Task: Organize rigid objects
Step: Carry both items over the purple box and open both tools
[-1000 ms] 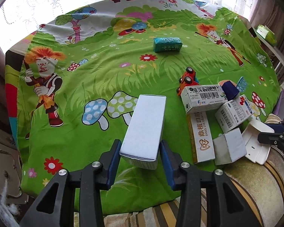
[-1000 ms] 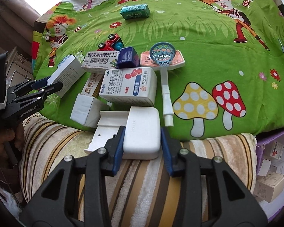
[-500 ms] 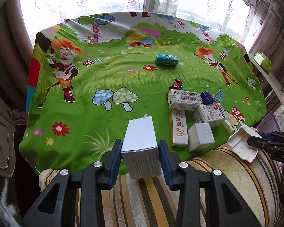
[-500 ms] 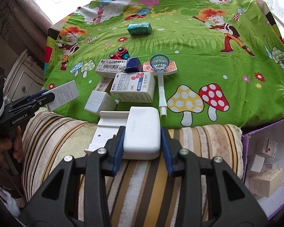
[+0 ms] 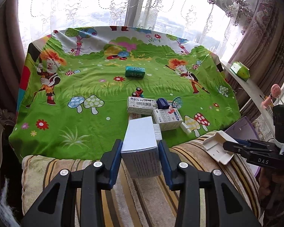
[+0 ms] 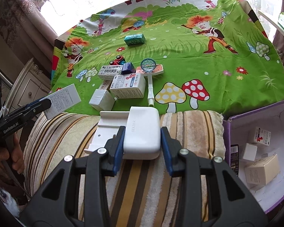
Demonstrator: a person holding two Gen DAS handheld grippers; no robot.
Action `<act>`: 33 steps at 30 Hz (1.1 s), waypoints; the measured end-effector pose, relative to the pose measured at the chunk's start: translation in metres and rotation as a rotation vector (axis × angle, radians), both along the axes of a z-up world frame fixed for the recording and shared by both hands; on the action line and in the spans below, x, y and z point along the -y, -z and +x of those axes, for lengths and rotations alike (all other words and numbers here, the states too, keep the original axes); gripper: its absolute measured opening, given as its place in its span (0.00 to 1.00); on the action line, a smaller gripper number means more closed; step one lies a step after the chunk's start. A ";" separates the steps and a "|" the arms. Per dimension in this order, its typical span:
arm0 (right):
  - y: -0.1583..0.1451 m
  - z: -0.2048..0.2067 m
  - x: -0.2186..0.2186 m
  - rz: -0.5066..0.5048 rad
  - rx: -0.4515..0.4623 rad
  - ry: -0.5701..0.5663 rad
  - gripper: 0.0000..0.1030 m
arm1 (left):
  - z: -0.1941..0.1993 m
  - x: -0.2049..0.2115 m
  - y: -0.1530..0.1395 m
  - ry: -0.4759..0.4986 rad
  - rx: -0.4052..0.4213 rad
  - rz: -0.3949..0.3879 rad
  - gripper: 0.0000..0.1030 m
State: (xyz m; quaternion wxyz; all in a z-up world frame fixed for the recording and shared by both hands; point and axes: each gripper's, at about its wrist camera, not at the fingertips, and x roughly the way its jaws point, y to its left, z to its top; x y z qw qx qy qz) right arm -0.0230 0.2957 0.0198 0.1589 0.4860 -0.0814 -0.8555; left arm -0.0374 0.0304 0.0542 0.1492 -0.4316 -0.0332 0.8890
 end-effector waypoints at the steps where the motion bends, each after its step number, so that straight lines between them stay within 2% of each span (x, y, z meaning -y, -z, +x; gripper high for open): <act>1: 0.000 0.002 -0.006 -0.003 -0.001 0.013 0.39 | 0.002 -0.008 -0.003 0.018 -0.008 0.001 0.39; 20: -0.008 0.033 -0.165 -0.025 -0.028 0.358 0.39 | 0.005 -0.156 -0.013 0.320 -0.001 0.008 0.39; 26: -0.008 0.042 -0.202 -0.006 -0.040 0.451 0.39 | 0.015 -0.201 -0.005 0.414 0.024 0.019 0.39; 33: -0.010 0.051 -0.226 0.010 -0.051 0.506 0.39 | 0.038 -0.247 0.005 0.564 0.076 0.056 0.39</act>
